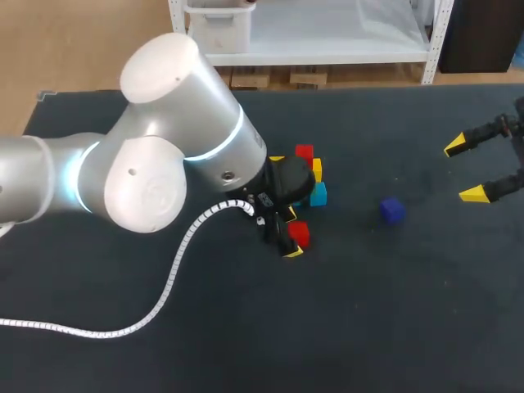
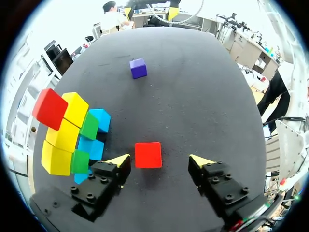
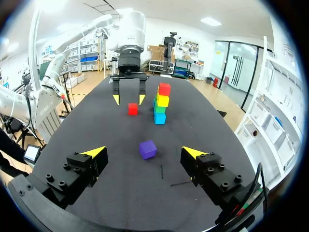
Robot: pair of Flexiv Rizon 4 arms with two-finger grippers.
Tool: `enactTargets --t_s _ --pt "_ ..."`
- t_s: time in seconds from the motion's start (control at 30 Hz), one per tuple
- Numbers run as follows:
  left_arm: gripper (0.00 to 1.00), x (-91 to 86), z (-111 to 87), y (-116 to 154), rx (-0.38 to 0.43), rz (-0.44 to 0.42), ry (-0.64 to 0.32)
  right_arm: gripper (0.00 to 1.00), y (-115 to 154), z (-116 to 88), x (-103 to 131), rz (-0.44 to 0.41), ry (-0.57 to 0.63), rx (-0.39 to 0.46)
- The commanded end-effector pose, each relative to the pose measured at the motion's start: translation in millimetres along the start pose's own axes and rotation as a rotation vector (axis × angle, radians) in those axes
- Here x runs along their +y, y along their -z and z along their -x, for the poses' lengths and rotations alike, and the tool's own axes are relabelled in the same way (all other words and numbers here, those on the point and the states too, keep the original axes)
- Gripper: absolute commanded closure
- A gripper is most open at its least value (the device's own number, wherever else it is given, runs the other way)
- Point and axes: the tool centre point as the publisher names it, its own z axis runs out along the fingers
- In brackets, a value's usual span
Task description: Place the blue cubes, place green cubes on the blue cubes, place the yellow cubes on the green cubes, then place the red cubes on the yellow cubes, and place purple cube on the red cubes.
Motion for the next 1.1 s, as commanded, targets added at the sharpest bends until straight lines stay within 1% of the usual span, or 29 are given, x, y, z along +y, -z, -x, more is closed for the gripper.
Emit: enactTargets --t_s 0.03,0.13,0.27,0.3,0.33,0.4,0.43,0.5,0.6,0.7,0.83,0.9,0.97,1.0,1.03,1.1 --pt "0.32 2.6 2.5 -3 0.005 0.001 0.001 0.00 0 0 0 0.000 0.000 -0.002" --pt "0.32 4.0 4.5 -4 0.002 0.002 -0.001 0.00 0 0 0 0.000 0.000 -0.002" --pt "0.39 5.0 5.8 -4 0.000 0.001 0.000 0.00 0 0 0 0.000 0.000 -0.002" --pt "0.49 5.2 6.1 -5 0.000 0.001 0.001 0.00 0 0 0 0.000 0.000 -0.002" --pt "0.55 5.5 6.4 -5 0.000 0.001 0.001 0.00 0 0 0 0.000 0.000 -0.002" --pt "0.60 5.8 6.5 -6 0.000 0.002 0.002 0.00 0 0 0 0.000 0.000 -0.002" --pt "0.70 5.8 6.5 -6 -0.001 0.004 0.003 0.00 0 0 0 0.000 0.000 -0.002" --pt "1.00 5.5 5.8 -6 -0.002 0.009 0.007 0.00 0 0 0 0.000 0.000 -0.002" --pt "1.00 4.5 3.8 -4 -0.003 0.015 0.012 0.00 0 0 0 0.000 0.000 -0.002" --pt "1.00 1.6 2.8 5 -0.013 0.032 0.005 0.00 0 0 0 0.000 0.000 -0.002" --pt "1.00 -5.4 2.4 25 -0.015 0.038 -0.037 0.00 0 0 0 0.000 0.000 -0.002" --pt "1.00 -9.9 2.7 37 -0.009 0.023 -0.069 0.00 0 0 0 0.000 0.000 -0.002" --pt "1.00 -14.4 3.3 48 0.017 -0.009 -0.099 0.00 0 0 0 0.000 0.000 -0.002" --pt "1.00 -16.7 3.1 55 0.014 -0.004 -0.106 0.00 0 0 0 0.000 0.000 -0.002" --pt "1.00 -18.3 2.6 61 0.020 -0.018 -0.117 0.00 0 0 0 0.000 0.000 -0.002" --pt "1.00 -19.6 0.0 73 0.023 -0.015 -0.114 0.00 0 0 0 0.000 0.000 -0.002"
